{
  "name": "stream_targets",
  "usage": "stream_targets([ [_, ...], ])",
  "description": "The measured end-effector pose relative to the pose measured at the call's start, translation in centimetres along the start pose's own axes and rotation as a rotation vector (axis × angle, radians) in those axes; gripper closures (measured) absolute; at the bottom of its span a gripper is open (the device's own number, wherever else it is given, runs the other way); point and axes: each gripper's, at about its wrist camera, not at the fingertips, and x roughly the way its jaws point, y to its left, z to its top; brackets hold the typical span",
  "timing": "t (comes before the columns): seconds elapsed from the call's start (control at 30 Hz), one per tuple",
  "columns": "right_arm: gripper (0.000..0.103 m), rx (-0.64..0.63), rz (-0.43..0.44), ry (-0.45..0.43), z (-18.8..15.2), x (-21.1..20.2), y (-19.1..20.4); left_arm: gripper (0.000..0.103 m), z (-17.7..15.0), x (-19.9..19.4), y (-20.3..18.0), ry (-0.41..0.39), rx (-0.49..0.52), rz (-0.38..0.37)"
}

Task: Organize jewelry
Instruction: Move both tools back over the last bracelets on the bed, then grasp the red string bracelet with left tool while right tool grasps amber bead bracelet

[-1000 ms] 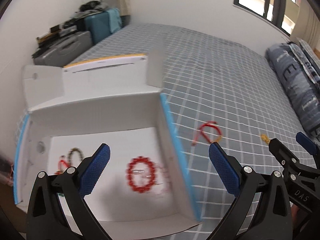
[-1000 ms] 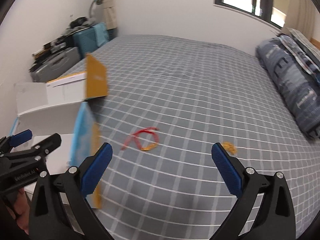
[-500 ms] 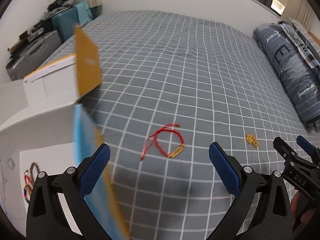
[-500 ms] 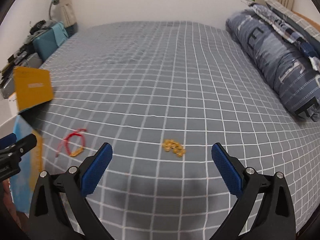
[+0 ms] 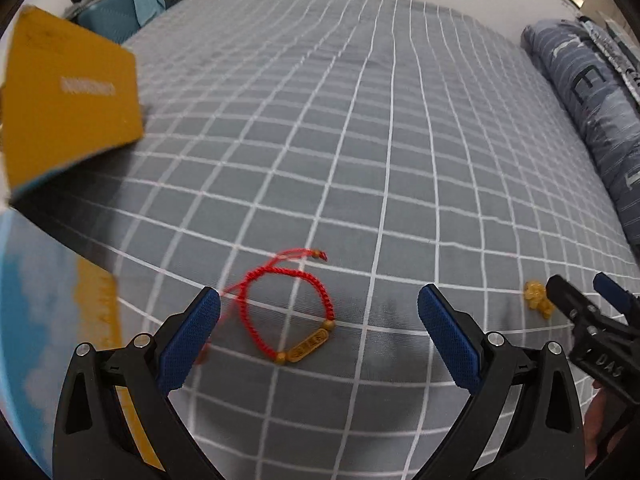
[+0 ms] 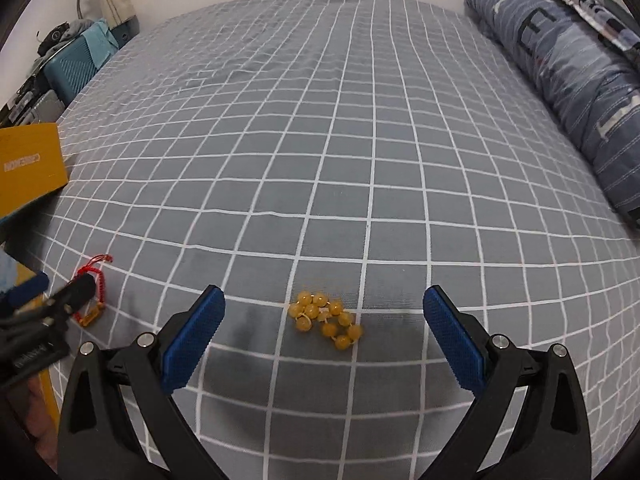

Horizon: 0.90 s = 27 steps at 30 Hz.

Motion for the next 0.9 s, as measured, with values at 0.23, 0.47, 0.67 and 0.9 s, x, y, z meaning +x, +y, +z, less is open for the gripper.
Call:
stream_targets([
  [0.23,0.008,-0.007,0.021,0.043,-0.1,1.9,0.0,0.006,-0.1,2.7,0.5,0.035,-0.005,0.024],
  [0.47,0.008,-0.012,0.012,0.071,-0.3,3.2,0.1,0.007,-0.1,4.5,1.6,0.065,-0.008,0.009],
  [0.67,0.037,-0.032,-0.009,0.110,-0.6,4.3,0.3,0.017,-0.4,4.7,1.4,0.086,0.029,0.035],
  [0.9,0.061,-0.047,-0.014,0.122,-0.3,4.3,1.1,0.044,-0.4,4.2,2.0,0.108,0.018,0.046],
])
